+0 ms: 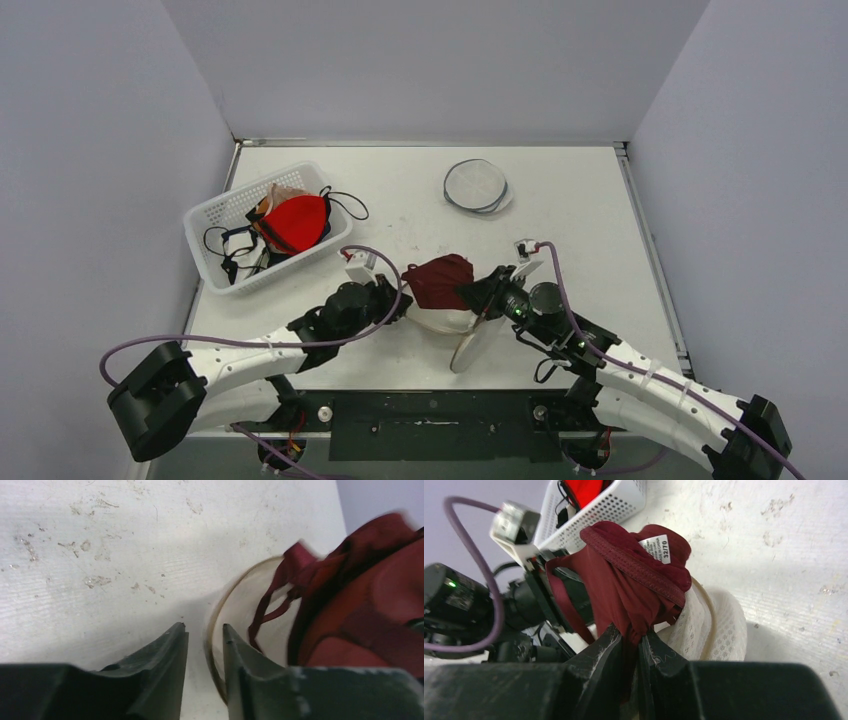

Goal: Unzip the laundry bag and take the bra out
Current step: Pick up the bra from the laundry bag.

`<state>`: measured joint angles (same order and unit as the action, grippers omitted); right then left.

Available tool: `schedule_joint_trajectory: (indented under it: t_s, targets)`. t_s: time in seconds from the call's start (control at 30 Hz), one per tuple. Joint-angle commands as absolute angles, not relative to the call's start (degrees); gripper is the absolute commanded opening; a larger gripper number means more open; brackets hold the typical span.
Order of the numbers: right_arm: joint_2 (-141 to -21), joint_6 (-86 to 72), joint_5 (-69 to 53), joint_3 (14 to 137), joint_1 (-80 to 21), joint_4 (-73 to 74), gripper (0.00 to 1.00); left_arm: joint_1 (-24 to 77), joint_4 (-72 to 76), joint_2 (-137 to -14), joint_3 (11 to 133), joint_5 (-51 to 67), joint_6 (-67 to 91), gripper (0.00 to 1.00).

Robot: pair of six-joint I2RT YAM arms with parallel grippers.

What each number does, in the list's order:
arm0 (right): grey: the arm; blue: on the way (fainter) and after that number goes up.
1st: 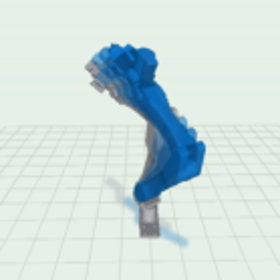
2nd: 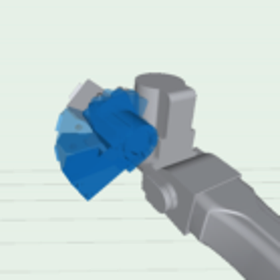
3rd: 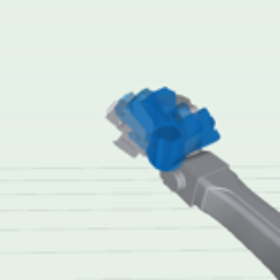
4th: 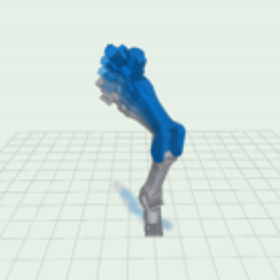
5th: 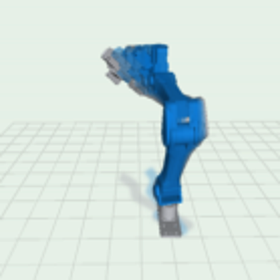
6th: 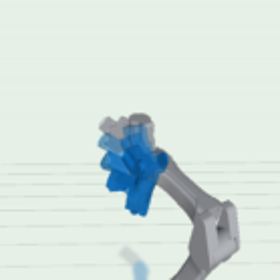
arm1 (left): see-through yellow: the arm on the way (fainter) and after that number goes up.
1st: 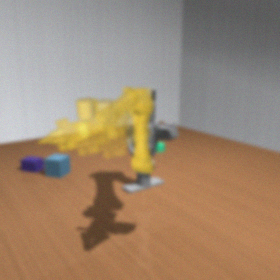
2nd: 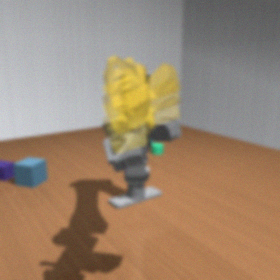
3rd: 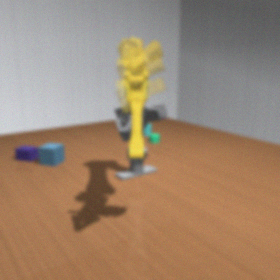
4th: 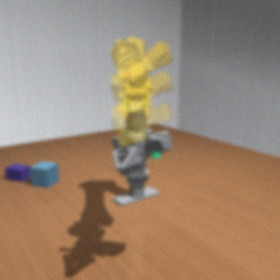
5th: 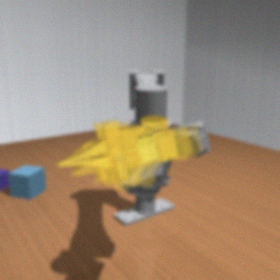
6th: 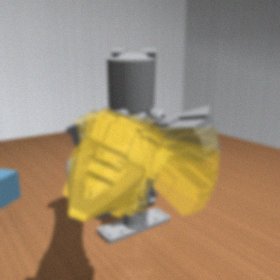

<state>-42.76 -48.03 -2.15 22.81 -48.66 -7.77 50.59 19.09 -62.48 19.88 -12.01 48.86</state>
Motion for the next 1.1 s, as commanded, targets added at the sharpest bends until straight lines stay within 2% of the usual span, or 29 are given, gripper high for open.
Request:
schedule_joint_trajectory:
  t_s: [0.0, 0.1, 0.17, 0.27, 0.33, 0.37, 0.5, 0.6, 0.7, 0.9, 1.07]
  targets:
    - [-41.6, -47.0, -6.7, 20.0, -48.2, -13.6, 0.05, 50.2, 14.6, -56.2, 20.5, -12.8, 49.7, 0.42]
    - [-41.5, -46.3, -8.3, 18.5, -47.9, -15.2, 0.05, 50.0, 11.1, -51.3, 21.5, -12.3, 49.5, 0.64]
    - [-41.5, -45.5, -8.8, 18.3, -47.7, -15.5, 0.05, 49.9, 7.5, -48.3, 22.5, -12.7, 49.1, 0.72]
    - [-41.2, -44.7, -9.2, 18.1, -47.5, -15.5, 0.05, 49.5, 2.2, -43.5, 24.6, -13.1, 47.8, 0.79]
    - [-41.0, -44.5, -9.7, 17.8, -47.2, -15.8, 0.05, 49.3, -1.3, -40.8, 26.0, -13.7, 46.7, 0.91]
    - [-40.9, -44.2, -9.9, 17.6, -47.1, -15.9, 0.05, 49.0, -2.5, -39.4, 26.7, -13.8, 46.2, 0.94]
    - [-40.2, -43.1, -11.1, 16.9, -46.5, -16.2, 0.05, 46.9, -4.5, -36.1, 28.6, -12.2, 43.6, 0.98]
    - [-39.8, -41.7, -12.8, 16.5, -46.0, -16.6, 0.05, 44.1, -0.1, -36.9, 29.8, -3.5, 38.3, 0.96]
    - [-39.6, -40.7, -15.3, 15.8, -45.4, -17.7, 0.05, 42.1, 5.7, -41.2, 31.8, 9.2, 33.8, 0.96]
    - [-38.8, -38.0, -20.5, 15.0, -45.1, -19.3, 0.05, 41.5, 5.3, -52.0, 39.8, 27.4, 27.2, 0.96]
    - [-37.3, -36.7, -25.9, 14.5, -44.9, -20.4, 0.05, 41.2, 1.3, -55.3, 43.2, 32.1, 23.6, 0.96]
